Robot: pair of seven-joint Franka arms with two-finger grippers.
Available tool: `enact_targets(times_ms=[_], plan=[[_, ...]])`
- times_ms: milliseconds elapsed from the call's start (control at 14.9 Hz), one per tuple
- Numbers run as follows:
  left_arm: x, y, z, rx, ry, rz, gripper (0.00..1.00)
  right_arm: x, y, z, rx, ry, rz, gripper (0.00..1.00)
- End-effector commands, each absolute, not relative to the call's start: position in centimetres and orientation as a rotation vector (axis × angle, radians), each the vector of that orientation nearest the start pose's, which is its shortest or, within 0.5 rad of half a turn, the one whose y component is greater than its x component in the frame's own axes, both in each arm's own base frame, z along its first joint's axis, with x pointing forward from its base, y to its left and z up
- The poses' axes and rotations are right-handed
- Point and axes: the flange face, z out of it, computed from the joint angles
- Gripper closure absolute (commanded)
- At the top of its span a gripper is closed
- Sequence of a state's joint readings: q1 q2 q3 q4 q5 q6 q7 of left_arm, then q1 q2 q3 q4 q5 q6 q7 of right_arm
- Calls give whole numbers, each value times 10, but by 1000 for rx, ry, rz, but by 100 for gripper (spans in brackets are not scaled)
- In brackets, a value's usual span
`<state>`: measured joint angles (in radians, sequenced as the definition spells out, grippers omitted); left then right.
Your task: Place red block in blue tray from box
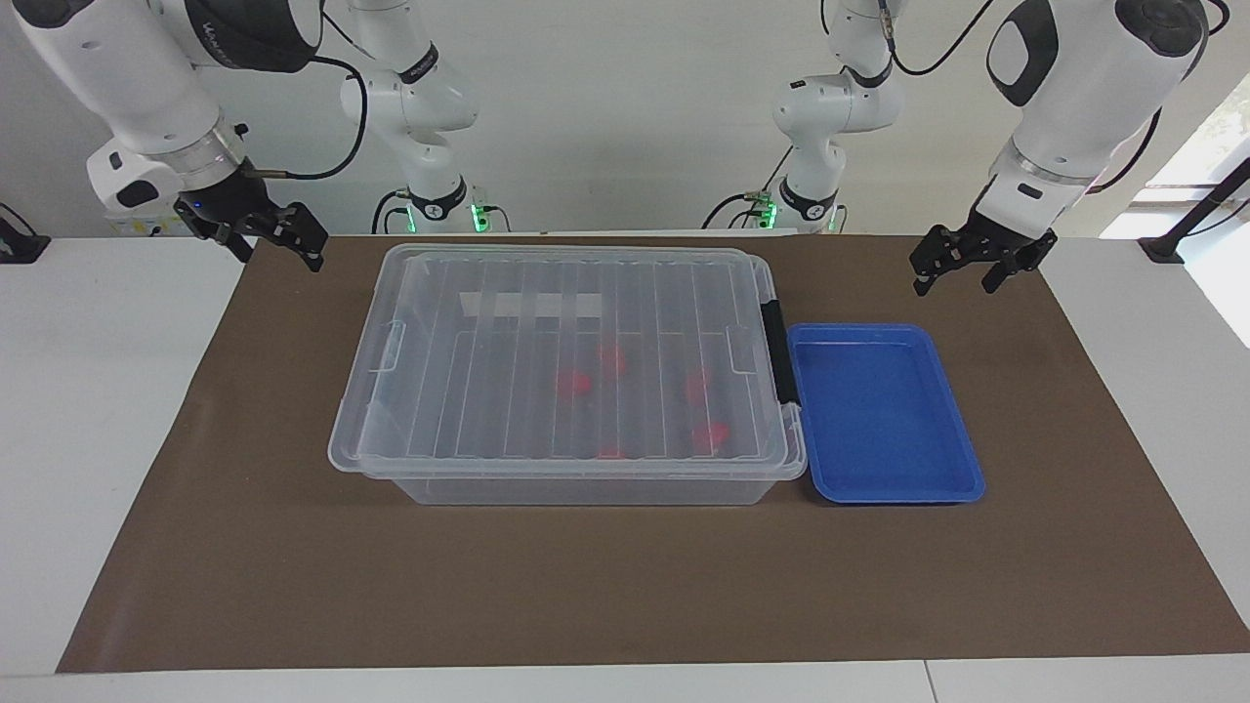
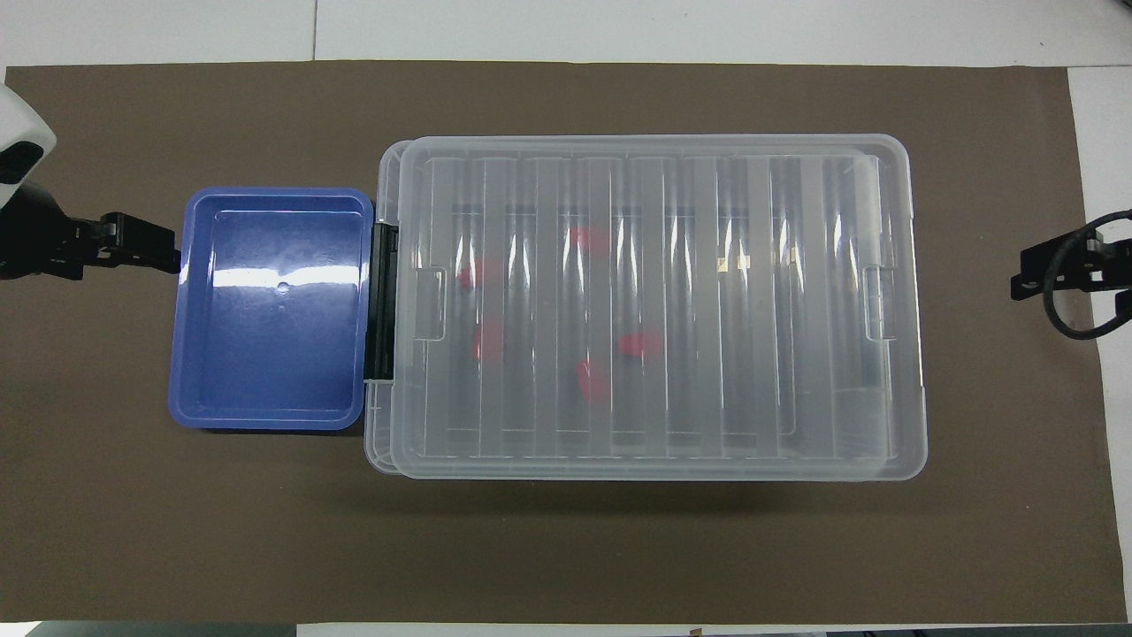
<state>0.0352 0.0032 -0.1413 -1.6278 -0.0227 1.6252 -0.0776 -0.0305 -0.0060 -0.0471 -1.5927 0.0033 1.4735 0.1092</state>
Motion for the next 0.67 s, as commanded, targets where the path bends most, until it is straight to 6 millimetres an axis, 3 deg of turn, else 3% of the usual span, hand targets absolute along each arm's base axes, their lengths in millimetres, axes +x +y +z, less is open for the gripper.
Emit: enact_targets(times_ms=[0, 201, 335, 470, 604], plan=[[550, -57, 604, -3156, 42, 12, 0, 537, -28, 603, -3122, 273, 135, 0], [550, -57, 604, -3156, 42, 12, 0, 535, -18, 568, -3121, 285, 87, 0], [550, -57, 604, -3155, 42, 14, 0, 543, -13, 550, -3114, 280, 95, 0], [550, -57, 604, -3156, 42, 12, 0, 549, 6, 534, -3120, 232, 76, 0], [550, -57, 604, -3156, 42, 12, 0, 555, 8, 516, -3117, 266, 74, 0]])
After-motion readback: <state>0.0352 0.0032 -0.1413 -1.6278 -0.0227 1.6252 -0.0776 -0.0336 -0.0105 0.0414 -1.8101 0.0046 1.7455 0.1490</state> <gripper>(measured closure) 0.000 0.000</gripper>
